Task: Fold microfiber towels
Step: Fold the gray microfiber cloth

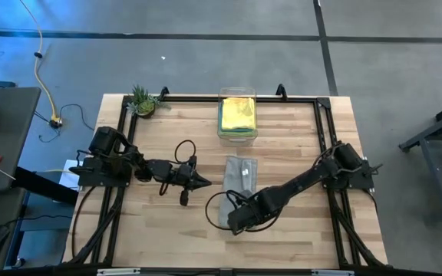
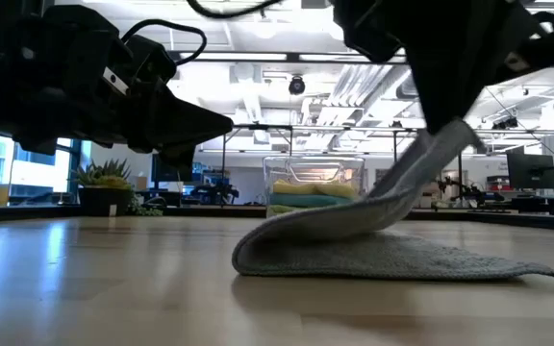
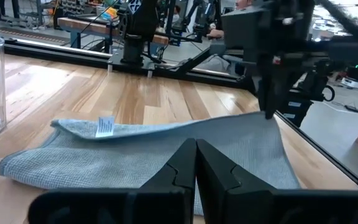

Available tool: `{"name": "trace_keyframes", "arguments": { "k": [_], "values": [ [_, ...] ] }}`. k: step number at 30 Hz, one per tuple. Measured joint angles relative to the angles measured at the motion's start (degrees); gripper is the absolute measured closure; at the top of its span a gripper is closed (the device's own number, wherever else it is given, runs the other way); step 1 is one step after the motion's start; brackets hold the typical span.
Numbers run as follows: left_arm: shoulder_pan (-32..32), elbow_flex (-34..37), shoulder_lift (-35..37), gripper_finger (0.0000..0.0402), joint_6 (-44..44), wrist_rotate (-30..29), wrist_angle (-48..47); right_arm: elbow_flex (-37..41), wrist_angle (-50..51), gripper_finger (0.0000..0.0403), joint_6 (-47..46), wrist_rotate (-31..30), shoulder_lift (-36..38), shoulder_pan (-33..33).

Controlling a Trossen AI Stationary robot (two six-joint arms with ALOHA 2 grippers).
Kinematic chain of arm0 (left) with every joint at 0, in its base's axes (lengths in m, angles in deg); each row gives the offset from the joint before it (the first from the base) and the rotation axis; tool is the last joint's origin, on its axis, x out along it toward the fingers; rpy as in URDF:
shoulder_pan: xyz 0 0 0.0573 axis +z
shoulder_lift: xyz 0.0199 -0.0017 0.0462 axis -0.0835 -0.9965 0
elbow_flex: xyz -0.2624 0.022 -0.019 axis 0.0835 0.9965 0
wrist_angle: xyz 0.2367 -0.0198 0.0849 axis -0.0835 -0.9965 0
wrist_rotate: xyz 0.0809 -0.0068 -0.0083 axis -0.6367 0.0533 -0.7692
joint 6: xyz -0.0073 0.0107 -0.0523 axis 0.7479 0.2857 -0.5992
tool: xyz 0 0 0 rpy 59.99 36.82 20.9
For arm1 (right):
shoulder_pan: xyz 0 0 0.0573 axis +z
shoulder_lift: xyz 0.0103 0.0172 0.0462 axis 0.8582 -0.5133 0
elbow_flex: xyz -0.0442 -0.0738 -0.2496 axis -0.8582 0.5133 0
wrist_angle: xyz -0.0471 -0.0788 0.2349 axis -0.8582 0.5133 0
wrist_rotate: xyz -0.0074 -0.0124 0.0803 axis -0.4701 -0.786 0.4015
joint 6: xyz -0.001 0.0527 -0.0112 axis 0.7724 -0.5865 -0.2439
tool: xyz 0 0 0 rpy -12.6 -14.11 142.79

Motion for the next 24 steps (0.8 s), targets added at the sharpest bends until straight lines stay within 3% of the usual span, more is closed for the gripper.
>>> {"name": "trace_keyframes", "arguments": {
  "k": [8, 15, 20, 22, 24],
  "values": [
    [0.00, 0.00, 0.00, 0.0401, 0.00, 0.00, -0.25, 0.07, 1.03, 0.0388, 0.00, 3.88, -2.60, 0.00],
    [0.00, 0.00, 0.00, 0.0402, 0.00, 0.00, -1.25, -0.81, 5.05, 0.0297, 3.62, 4.05, -1.75, -0.65],
    [0.00, 0.00, 0.00, 0.0401, 0.00, 0.00, -1.25, -3.82, 13.47, 0.0223, 8.92, -3.94, 1.14, -2.84],
    [0.00, 0.02, 0.00, 0.0401, 0.00, -0.24, -1.22, -3.81, 13.07, 0.0220, 12.54, -7.56, 1.27, -4.48],
    [0.01, 0.16, 0.00, 0.0401, 0.00, -1.17, -1.20, -2.33, 9.75, 0.0241, 17.09, -10.29, 1.24, -6.61]
  ]
}}
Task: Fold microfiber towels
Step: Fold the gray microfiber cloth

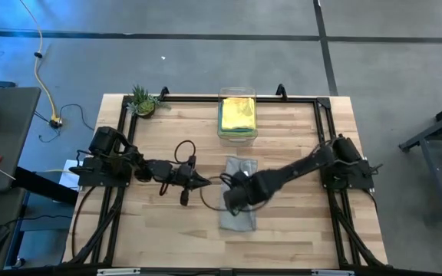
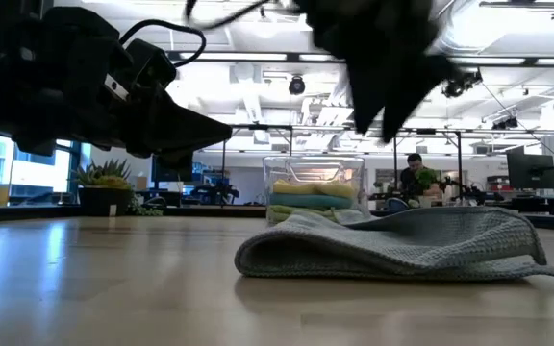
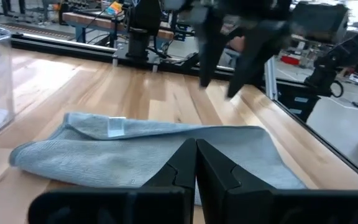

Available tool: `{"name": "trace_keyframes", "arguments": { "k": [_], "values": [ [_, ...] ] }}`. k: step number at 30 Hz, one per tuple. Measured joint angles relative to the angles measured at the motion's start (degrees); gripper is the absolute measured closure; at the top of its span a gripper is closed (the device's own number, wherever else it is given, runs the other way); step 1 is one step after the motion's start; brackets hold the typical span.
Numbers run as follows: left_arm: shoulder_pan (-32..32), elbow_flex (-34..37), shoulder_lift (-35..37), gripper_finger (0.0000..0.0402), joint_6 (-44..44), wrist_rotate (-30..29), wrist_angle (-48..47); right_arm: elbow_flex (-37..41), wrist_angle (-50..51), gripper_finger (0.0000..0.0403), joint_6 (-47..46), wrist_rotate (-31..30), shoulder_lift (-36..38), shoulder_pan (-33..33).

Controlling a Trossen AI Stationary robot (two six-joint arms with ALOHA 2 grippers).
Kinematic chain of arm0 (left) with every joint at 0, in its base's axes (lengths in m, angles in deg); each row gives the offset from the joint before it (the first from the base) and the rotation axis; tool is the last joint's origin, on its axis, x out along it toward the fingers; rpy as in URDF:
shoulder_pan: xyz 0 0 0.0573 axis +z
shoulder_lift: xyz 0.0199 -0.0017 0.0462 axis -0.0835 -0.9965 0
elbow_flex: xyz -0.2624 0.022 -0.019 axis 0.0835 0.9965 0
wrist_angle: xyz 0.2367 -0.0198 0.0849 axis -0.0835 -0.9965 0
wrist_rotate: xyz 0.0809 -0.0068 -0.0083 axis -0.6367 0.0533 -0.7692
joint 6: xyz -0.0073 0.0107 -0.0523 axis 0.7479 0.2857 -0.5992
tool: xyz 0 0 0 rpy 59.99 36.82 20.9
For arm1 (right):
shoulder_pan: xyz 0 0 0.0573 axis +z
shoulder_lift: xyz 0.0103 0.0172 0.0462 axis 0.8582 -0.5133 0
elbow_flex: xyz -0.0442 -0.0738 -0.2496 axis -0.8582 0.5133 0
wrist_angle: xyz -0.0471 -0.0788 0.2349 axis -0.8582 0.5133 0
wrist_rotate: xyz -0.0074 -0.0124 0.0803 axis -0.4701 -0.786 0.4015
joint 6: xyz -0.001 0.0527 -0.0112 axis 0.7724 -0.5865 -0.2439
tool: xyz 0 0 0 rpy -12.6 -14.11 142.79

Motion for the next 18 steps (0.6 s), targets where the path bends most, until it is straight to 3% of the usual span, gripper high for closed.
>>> {"name": "trace_keyframes", "arguments": {
  "k": [6, 11, 15, 18],
  "values": [
    [0.13, 2.10, 0.00, 0.0402, 0.00, -3.42, 0.87, 10.50, -14.88, 0.0387, 9.61, -4.34, -0.48, -6.74],
    [0.85, 3.08, 0.00, 0.0402, -0.49, -6.07, 1.94, 14.91, -17.45, 0.0367, 11.66, -9.57, -0.48, -12.23],
    [0.97, 3.05, 0.00, 0.0401, -1.07, -6.18, 1.81, 16.18, -22.68, 0.0374, 14.91, -11.28, -0.48, -15.75],
    [0.97, 3.05, 0.00, 0.0402, -1.05, -6.16, 1.74, 15.21, -19.57, 0.0377, 12.81, -13.75, -0.41, -16.33]
  ]
}}
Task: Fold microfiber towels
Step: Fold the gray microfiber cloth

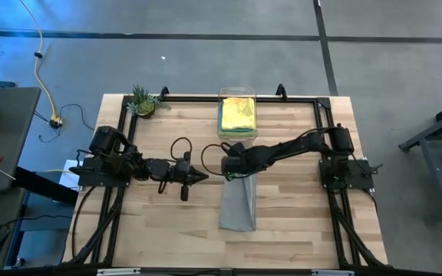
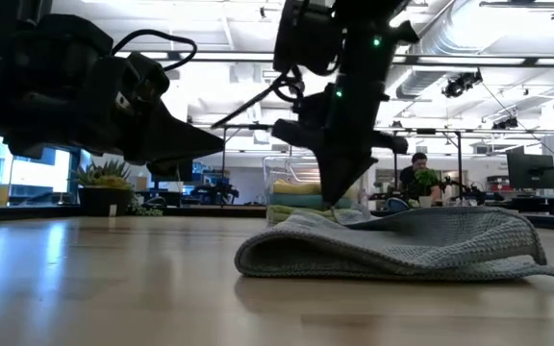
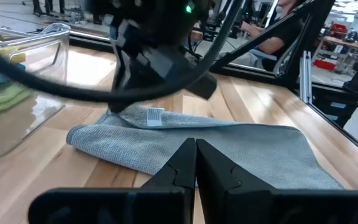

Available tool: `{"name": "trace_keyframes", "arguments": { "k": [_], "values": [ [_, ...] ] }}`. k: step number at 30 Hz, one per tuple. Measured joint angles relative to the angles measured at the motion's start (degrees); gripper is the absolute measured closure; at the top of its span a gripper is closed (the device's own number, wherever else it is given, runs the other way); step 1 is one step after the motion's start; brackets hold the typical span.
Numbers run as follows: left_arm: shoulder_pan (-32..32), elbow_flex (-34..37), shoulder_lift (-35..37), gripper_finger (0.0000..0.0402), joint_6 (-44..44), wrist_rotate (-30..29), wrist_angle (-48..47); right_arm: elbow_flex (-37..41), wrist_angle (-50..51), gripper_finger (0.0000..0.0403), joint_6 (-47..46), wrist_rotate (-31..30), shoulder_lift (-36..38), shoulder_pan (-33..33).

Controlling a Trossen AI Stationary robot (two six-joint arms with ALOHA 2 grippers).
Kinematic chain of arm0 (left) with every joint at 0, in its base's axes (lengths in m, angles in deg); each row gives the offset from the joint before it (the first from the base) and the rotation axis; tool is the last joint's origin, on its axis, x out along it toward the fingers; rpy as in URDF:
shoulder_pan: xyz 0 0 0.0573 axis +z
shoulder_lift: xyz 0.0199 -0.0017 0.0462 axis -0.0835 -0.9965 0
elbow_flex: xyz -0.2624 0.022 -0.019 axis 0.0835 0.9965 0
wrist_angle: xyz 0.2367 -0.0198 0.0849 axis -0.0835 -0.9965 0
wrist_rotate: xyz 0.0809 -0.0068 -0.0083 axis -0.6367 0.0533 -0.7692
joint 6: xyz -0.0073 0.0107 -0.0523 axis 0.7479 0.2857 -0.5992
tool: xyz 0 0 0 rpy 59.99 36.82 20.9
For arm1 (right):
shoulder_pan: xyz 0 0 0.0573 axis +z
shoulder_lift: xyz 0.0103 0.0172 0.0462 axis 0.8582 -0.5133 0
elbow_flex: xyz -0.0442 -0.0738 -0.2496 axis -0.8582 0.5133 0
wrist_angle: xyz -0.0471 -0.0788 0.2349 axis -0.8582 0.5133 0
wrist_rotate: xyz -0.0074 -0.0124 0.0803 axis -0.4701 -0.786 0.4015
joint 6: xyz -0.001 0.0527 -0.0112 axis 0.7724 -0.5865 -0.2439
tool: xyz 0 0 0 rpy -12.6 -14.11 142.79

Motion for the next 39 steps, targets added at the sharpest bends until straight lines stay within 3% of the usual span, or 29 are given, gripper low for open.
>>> {"name": "trace_keyframes", "arguments": {
  "k": [13, 17, 23, 25, 34, 39],
  "values": [
    [0.00, -0.04, 0.00, 0.0401, -0.01, 0.02, -0.02, -1.50, 2.18, 0.0276, -5.05, -1.86, -2.76, 0.45],
    [0.00, -0.04, 0.00, 0.0401, -0.02, 0.02, -0.03, -1.52, 4.40, 0.0288, -7.17, -4.08, -3.21, 0.45],
    [0.00, -0.04, 0.00, 0.0401, -0.02, 0.04, -0.03, -1.52, 5.43, 0.0381, -6.96, -4.92, -3.21, 0.42],
    [0.00, -0.04, 0.00, 0.0401, -0.01, 0.07, -0.03, -1.52, 6.23, 0.0395, -6.92, -4.94, -3.21, 0.45],
    [0.00, -0.04, 0.00, 0.0401, -0.02, 0.13, -0.03, -1.52, 15.57, 0.0383, -11.44, -2.44, -3.08, 0.46],
    [0.00, -0.04, 0.00, 0.0401, -0.02, 0.13, -0.03, -1.52, 16.64, 0.0332, -11.44, -1.92, -3.08, 0.47]
  ]
}}
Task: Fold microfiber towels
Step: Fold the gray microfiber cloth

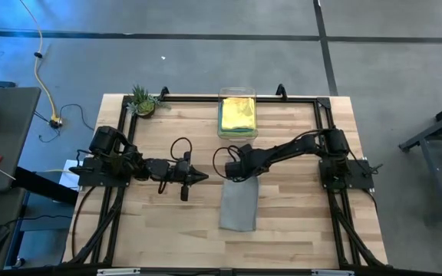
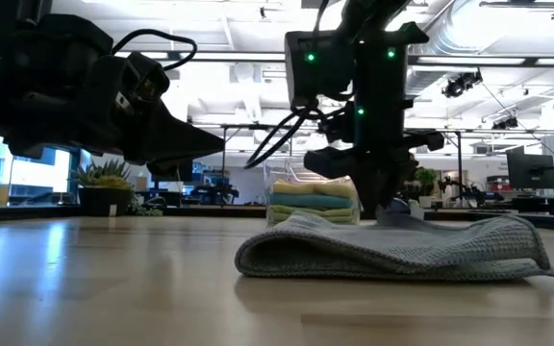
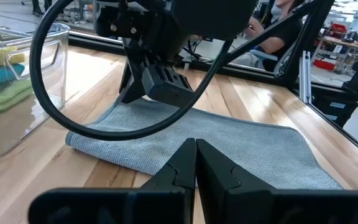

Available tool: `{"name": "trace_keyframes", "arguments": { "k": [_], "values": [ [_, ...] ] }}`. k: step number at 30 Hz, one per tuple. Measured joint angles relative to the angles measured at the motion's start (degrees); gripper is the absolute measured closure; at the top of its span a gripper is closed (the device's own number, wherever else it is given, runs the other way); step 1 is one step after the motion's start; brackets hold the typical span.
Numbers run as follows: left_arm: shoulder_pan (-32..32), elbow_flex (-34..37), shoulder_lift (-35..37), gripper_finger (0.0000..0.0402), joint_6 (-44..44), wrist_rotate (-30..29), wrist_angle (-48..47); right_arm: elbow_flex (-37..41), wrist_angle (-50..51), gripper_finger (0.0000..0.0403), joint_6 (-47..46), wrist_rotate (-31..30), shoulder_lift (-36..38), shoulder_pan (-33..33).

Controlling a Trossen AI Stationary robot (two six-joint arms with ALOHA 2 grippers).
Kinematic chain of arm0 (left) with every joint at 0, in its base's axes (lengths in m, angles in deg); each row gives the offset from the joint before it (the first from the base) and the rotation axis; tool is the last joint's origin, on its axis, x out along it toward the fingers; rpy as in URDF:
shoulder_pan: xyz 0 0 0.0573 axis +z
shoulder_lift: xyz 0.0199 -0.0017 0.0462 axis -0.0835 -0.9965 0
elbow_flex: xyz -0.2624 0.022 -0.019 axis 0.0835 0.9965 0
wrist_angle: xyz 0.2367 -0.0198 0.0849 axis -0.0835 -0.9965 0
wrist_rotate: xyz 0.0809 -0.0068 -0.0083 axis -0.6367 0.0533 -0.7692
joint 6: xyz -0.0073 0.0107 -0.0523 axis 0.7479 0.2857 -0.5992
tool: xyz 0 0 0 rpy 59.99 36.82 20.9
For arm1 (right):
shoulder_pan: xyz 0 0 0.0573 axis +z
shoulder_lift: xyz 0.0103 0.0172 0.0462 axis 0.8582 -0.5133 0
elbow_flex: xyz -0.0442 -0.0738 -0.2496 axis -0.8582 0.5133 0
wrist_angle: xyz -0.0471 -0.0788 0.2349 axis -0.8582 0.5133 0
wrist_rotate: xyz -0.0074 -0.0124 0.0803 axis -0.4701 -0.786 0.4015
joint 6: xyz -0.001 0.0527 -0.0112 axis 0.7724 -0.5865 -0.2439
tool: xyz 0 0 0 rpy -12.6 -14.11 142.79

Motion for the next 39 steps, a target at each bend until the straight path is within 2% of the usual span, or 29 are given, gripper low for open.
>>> {"name": "trace_keyframes", "arguments": {
  "k": [3, 7, 10, 13, 15, 18, 19, 23, 25, 28, 34, 39],
  "values": [
    [0.00, 0.00, 0.00, 0.0401, 0.00, 0.00, 0.00, -0.24, 2.05, 0.0285, -0.02, 0.14, 0.01, -0.02],
    [0.00, 0.00, 0.00, 0.0402, 0.00, 0.70, -0.04, -2.21, 10.72, 0.0239, 0.55, -0.22, 1.28, 0.04],
    [0.00, -0.02, 0.00, 0.0401, 0.01, 1.61, -0.41, -2.38, 13.40, 0.0238, 4.10, -2.01, 4.36, 1.24],
    [0.00, -0.02, 0.00, 0.0402, 0.00, 2.02, -0.48, -0.03, 10.87, 0.0271, 9.79, -2.82, 8.95, 3.78],
    [0.00, -0.02, 0.00, 0.0401, 0.32, 3.30, -0.46, 3.97, 5.74, 0.0309, 12.73, -2.14, 12.32, 5.88],
    [-0.01, -0.05, 0.00, 0.0402, 1.02, 5.25, -0.49, 13.01, -7.87, 0.0378, 15.11, -0.13, 17.71, 9.59],
    [-0.07, -0.20, 0.00, 0.0401, 1.09, 6.07, -0.69, 16.54, -13.23, 0.0390, 16.20, 0.67, 19.21, 11.12],
    [-1.16, -1.91, 0.00, 0.0402, 3.17, 11.06, -4.12, 28.18, -36.87, 0.0375, 19.44, 3.15, 22.17, 17.04],
    [-2.58, -3.96, 0.00, 0.0401, 4.28, 12.00, -7.49, 31.37, -44.92, 0.0370, 19.74, 3.04, 22.09, 19.39],
    [-5.62, -8.84, 0.00, 0.0402, 6.74, 11.72, -15.30, 33.61, -50.14, 0.0374, 21.67, 1.72, 21.86, 22.53],
    [-13.00, -21.30, 0.00, 0.0389, 12.37, 8.21, -37.41, 34.45, -50.85, 0.0385, 27.50, -0.24, 21.94, 28.42],
    [-17.30, -28.78, 0.00, 0.0356, 13.09, 4.25, -52.68, 32.50, -50.87, 0.0357, 31.72, -1.96, 21.94, 33.55]
  ]
}}
